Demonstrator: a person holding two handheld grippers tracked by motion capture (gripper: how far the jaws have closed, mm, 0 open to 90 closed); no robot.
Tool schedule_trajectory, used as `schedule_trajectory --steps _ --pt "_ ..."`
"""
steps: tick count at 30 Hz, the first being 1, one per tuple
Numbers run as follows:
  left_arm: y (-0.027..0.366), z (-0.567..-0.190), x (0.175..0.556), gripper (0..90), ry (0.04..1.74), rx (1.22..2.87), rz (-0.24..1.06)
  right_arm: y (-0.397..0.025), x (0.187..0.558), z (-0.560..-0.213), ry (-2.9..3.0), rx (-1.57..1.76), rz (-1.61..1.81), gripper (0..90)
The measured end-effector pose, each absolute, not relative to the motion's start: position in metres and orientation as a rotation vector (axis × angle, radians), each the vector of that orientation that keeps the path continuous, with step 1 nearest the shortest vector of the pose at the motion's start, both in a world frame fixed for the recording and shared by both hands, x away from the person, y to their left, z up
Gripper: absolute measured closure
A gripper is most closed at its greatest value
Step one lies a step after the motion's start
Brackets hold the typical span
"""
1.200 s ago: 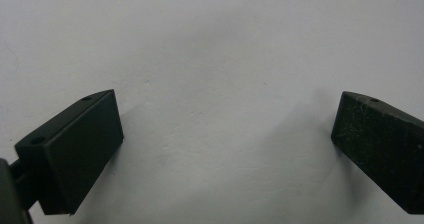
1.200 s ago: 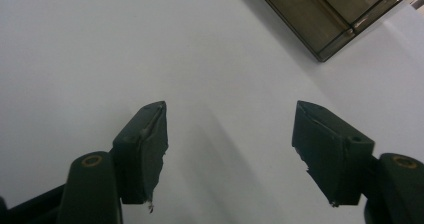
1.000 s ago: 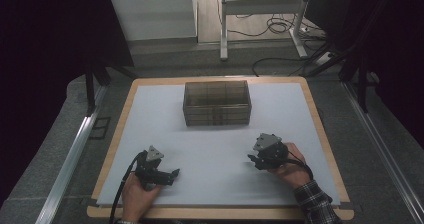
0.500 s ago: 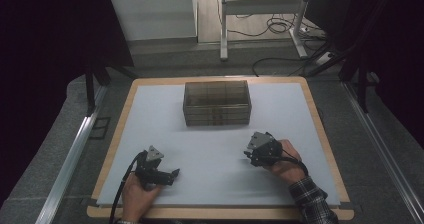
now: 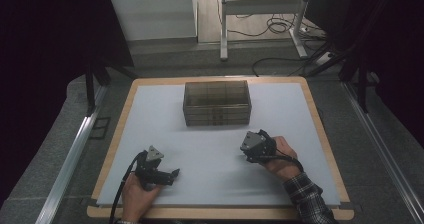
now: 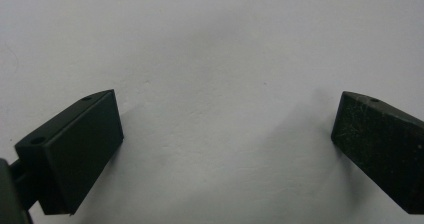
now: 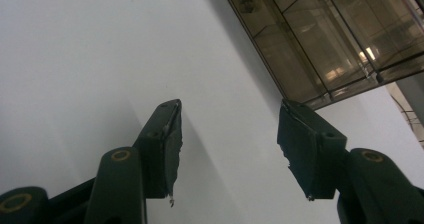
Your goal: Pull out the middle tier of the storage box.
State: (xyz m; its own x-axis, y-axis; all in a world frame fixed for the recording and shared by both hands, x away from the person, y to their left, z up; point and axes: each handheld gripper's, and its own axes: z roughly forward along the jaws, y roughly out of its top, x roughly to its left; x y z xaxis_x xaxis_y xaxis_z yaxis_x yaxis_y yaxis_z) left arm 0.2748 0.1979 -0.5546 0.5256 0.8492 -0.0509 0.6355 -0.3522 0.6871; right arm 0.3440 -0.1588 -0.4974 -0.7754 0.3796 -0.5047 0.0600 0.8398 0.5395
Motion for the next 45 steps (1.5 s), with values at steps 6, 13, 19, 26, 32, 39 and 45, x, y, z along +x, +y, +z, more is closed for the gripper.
schedule_trajectory --steps 6,13,19,26,32,39,45 --pt "0.198 -0.555 0.275 0.0 1.2 2.104 0.415 -0.152 0.345 -0.498 2.372 0.291 0.644 43.8" --pt "0.198 -0.555 0.275 0.0 1.203 2.1 0.415 -0.143 0.348 -0.5 2.359 0.257 0.612 44.4" --pt "0.198 -0.555 0.275 0.0 1.202 2.1 0.415 -0.136 0.352 -0.5 2.33 0.246 0.586 44.5" --pt "0.198 -0.555 0.275 0.0 1.202 2.1 0.415 -0.127 0.354 -0.502 2.287 0.191 0.539 45.0" --pt "0.198 -0.555 0.275 0.0 1.202 2.1 0.415 -0.119 0.357 -0.503 2.251 0.145 0.483 45.0" --pt "0.198 -0.555 0.275 0.0 1.202 2.1 0.416 -0.107 0.36 -0.505 2.207 0.087 0.44 45.1" --pt "0.198 -0.555 0.275 0.0 1.202 2.1 0.416 -0.097 0.362 -0.509 2.161 0.029 0.388 45.1"
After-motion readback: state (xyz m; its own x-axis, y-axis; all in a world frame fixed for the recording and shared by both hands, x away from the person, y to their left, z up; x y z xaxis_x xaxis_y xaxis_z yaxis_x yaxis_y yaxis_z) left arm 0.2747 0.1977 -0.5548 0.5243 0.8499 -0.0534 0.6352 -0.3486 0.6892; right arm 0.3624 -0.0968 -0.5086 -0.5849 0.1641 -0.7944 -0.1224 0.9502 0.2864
